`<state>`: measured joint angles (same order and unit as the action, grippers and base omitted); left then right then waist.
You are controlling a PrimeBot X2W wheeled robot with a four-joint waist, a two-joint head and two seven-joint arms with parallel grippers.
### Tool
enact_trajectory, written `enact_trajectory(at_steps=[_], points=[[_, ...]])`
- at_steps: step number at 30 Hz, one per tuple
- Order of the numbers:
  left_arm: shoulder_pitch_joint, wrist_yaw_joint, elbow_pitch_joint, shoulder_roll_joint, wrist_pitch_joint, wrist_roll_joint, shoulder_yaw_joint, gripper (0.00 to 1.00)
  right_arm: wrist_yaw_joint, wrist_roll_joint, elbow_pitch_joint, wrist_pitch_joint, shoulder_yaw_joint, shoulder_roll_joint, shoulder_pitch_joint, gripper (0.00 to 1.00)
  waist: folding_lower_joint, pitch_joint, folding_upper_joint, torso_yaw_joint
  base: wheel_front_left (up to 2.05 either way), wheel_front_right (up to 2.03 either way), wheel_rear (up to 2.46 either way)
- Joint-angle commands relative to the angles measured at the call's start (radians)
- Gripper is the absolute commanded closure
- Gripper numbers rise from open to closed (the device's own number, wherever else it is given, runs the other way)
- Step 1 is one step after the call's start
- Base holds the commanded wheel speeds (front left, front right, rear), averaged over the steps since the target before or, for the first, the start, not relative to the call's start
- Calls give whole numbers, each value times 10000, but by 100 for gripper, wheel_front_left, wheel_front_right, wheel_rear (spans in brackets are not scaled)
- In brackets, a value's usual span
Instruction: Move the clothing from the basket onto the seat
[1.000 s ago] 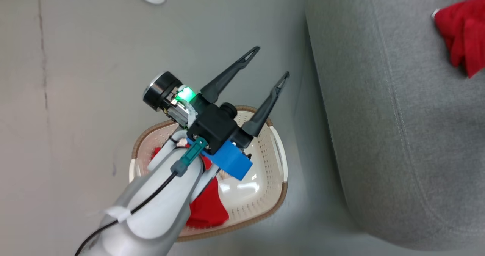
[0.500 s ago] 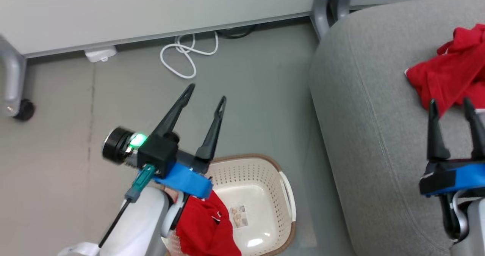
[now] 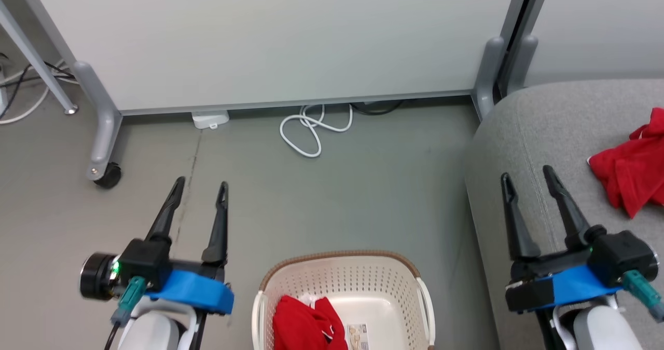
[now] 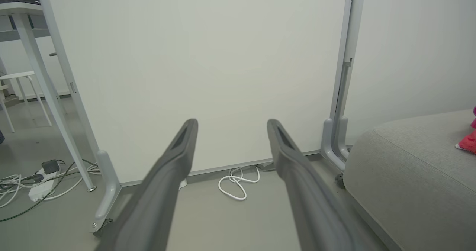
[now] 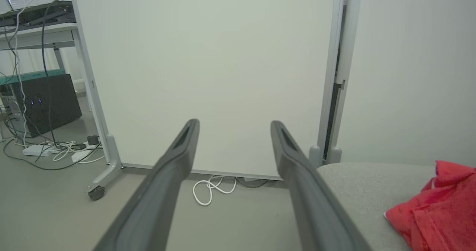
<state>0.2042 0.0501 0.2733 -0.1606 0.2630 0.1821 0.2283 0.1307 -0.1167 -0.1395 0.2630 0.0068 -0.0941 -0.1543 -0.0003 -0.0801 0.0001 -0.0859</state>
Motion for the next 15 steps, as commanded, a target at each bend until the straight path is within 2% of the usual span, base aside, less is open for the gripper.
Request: enact_trajectory(at_steps=[1,15], points=[[-308,-64,-138,-43,27,-54,-270,0,1,-29,131,27,138,106,269,0,3,196,-1,-54,0,0,0],[-2032,-114,-991,266,27,-337,-1249,0,1,28,694,27,472,435,1701,0,3,957,-1,-325,0,0,0]])
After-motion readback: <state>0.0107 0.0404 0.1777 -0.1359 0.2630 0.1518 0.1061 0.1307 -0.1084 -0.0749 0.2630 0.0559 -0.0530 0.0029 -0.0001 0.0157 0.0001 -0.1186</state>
